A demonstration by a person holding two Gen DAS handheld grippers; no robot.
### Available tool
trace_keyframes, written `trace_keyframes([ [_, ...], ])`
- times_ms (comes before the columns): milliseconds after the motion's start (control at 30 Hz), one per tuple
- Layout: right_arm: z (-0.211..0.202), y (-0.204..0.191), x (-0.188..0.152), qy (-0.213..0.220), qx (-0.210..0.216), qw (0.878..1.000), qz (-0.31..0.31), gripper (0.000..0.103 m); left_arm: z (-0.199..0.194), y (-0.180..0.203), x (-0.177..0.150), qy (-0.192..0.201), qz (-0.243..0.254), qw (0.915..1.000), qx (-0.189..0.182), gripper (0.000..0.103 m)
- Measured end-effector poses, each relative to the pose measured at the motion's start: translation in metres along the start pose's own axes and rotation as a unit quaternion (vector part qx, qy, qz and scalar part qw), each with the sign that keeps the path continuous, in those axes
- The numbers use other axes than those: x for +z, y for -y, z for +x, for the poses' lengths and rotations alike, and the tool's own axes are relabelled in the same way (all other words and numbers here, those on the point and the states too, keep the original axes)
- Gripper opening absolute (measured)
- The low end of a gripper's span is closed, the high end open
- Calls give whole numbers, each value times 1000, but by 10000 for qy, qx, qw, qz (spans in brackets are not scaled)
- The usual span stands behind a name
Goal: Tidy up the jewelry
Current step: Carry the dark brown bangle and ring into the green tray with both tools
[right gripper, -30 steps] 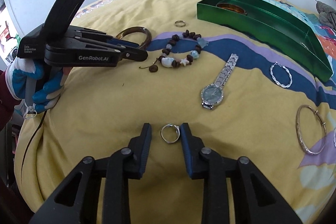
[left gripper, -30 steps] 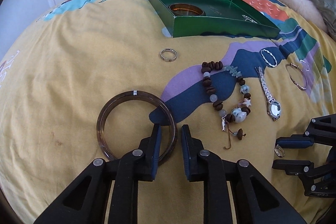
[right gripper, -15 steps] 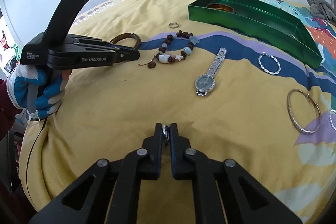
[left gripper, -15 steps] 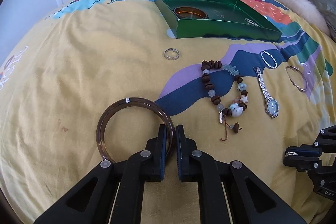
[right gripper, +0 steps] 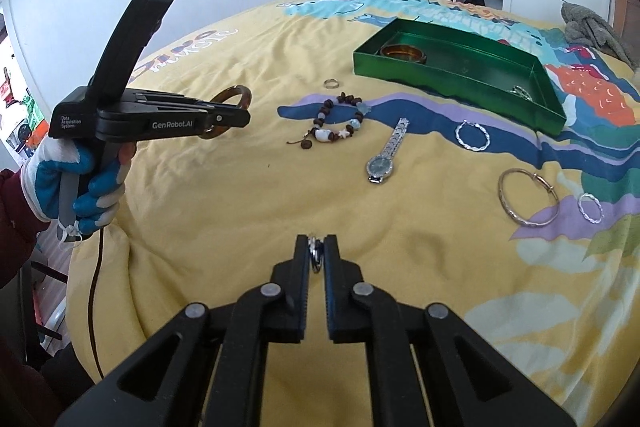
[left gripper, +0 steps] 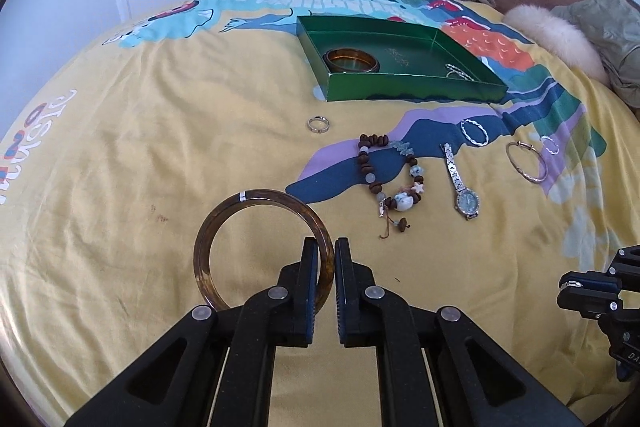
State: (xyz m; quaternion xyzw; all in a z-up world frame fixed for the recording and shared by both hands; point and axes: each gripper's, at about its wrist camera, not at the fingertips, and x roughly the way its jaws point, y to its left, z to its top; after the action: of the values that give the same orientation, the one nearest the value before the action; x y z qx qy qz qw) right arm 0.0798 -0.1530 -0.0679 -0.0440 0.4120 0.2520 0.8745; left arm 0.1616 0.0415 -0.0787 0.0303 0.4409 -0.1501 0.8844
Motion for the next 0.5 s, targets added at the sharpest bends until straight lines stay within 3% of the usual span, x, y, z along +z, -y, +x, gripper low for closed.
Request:
trace_keyframes([
  [500,-59,-6,-23,390,-279,9986,224,6,-48,22,-17,303,-24,9995,-87,8],
])
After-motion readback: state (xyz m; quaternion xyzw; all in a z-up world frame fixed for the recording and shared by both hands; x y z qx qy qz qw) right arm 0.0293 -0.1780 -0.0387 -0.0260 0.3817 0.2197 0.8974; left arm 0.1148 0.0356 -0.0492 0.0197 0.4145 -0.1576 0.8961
